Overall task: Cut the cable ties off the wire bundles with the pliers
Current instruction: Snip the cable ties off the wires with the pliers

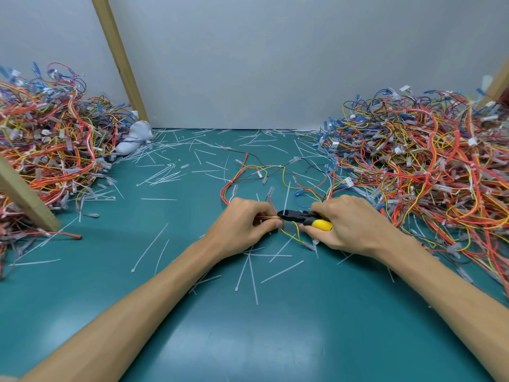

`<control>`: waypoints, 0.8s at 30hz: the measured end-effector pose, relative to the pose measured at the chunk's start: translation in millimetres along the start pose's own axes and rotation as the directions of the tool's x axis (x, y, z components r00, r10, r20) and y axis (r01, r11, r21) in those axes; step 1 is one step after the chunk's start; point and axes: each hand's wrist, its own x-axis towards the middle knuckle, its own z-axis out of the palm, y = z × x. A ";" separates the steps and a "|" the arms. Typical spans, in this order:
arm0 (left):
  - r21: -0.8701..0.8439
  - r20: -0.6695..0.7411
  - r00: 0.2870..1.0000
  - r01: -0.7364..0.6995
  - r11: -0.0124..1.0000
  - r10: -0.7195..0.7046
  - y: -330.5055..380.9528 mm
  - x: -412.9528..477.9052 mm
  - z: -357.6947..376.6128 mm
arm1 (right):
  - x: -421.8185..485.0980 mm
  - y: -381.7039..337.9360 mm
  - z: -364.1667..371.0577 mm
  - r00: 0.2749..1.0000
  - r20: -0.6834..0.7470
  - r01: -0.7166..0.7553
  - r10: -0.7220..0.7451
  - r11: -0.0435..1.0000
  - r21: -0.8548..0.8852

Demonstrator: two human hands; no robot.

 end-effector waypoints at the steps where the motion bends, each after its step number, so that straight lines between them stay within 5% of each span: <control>1: 0.002 -0.003 1.000 -0.003 1.000 0.003 0.2 0.0 -0.2 | -0.3 0.7 1.0 1.000 -0.007 -0.007 0.007 1.000 -0.004; 8: -0.010 -0.013 1.000 -0.002 1.000 0.002 -1.0 -0.4 -0.8 | -2.8 2.6 3.8 0.952 -0.298 -0.079 0.075 0.997 0.001; 11: -0.035 -0.025 1.000 -0.011 0.999 0.010 -0.9 0.0 -0.7 | -0.8 -2.2 3.7 0.915 -0.379 -0.097 0.139 0.987 0.128; 16: 0.003 -0.073 0.995 -0.061 0.998 0.061 0.7 1.0 -0.4 | -1.0 -20.6 6.3 0.910 -0.394 0.171 -0.132 0.983 0.064; 21: -0.058 -0.066 0.990 -0.128 0.990 0.124 7.1 -1.6 -5.1 | -2.2 -36.2 15.1 0.930 -0.325 0.175 -0.170 0.984 -0.013; 24: 0.120 -0.002 0.967 -0.251 0.960 0.253 9.8 -1.2 -6.0 | -2.2 -27.0 9.1 0.892 -0.387 0.213 -0.233 0.972 -0.095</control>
